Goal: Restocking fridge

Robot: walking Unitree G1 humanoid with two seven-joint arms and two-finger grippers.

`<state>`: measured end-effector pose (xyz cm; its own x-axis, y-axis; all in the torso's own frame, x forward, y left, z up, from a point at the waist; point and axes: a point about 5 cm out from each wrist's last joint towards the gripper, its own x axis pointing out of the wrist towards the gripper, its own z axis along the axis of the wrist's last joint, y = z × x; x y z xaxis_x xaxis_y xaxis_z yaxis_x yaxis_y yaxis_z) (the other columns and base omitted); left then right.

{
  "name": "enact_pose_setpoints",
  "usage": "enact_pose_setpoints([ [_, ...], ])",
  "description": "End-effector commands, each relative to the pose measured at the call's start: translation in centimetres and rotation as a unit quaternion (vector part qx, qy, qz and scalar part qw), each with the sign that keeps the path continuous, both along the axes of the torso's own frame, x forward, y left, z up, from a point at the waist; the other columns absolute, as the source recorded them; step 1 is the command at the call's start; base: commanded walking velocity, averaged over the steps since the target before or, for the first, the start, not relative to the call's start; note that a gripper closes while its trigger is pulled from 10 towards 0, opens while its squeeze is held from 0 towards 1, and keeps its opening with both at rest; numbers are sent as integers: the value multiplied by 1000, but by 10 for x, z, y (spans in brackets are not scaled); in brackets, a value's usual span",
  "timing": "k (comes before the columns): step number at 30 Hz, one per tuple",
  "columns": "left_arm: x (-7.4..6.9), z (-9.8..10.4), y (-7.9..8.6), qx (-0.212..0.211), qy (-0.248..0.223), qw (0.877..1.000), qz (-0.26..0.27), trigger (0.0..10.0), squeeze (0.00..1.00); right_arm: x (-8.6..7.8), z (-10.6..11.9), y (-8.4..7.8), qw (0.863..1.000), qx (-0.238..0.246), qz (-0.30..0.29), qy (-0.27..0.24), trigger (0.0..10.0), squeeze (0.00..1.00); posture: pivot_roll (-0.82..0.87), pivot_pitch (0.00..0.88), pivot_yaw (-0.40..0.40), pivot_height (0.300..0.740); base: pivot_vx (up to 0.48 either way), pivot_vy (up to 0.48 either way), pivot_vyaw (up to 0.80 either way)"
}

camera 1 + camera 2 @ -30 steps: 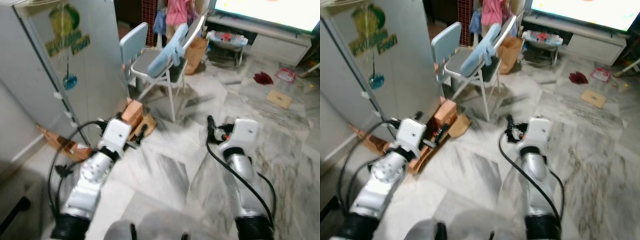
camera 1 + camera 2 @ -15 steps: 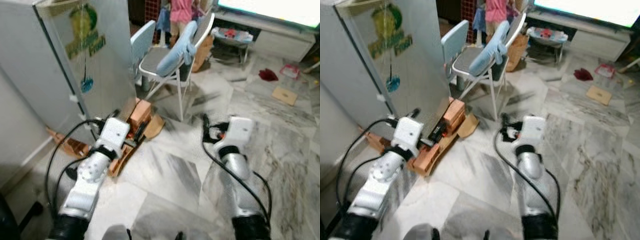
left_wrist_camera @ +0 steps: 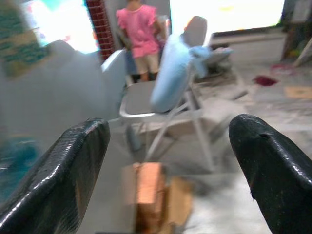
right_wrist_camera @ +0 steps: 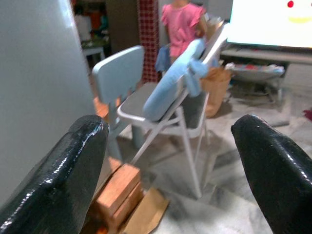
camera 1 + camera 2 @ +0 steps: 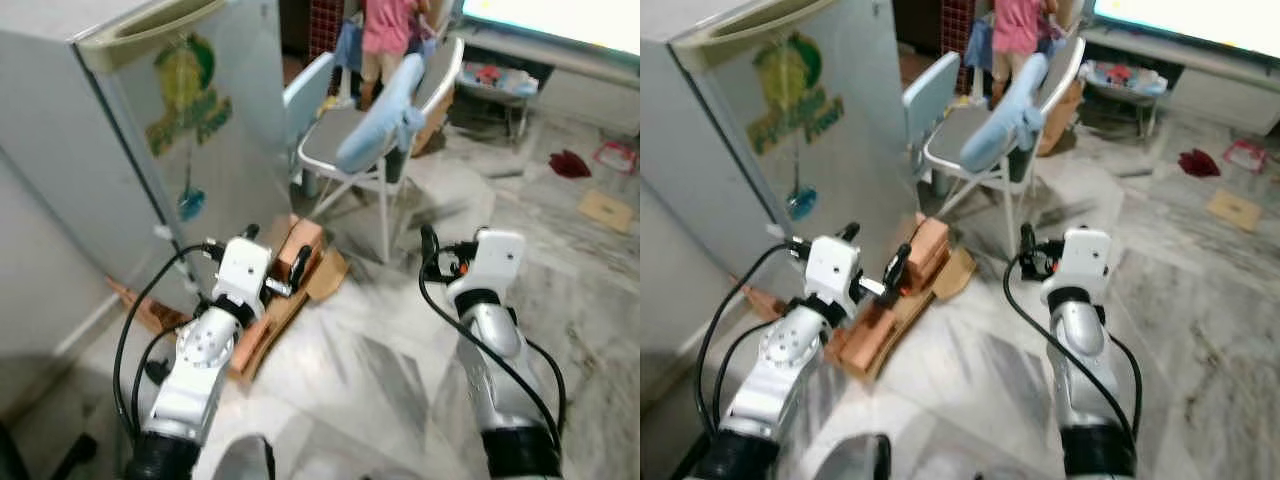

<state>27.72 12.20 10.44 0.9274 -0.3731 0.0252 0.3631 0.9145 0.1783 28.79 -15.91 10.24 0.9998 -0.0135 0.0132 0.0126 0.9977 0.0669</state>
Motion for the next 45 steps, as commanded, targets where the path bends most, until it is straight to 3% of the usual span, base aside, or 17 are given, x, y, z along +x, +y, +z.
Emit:
enact_pose_setpoints([
  [1,-6,-2,0,-2,3,1000,-9,10000,0,-4,-8,-11,999,-6,-21,29,10000,0,13,46,-40,740,0,480,0],
  [13,-9,-2,14,5,-4,1000,26,10000,0,-28,-20,-20,997,10,-15,78,10000,0,16,52,-44,740,0,89,0],
  [23,-4,1,12,0,-8,1000,28,10000,0,-32,-18,-19,996,3,-19,92,10000,0,8,60,-37,740,0,107,0],
  [33,-3,2,18,-40,-4,996,80,10000,0,-33,-19,-18,995,2,-16,101,10000,0,2,67,-36,740,0,276,0],
  [37,6,2,21,-39,-1,995,87,10000,0,-33,-19,-17,994,-1,-15,104,10000,0,0,73,-37,740,0,0,0],
  [45,28,5,11,-40,4,998,53,10000,0,-36,-17,-16,994,0,-18,105,10000,0,-29,87,-33,740,0,0,0],
])
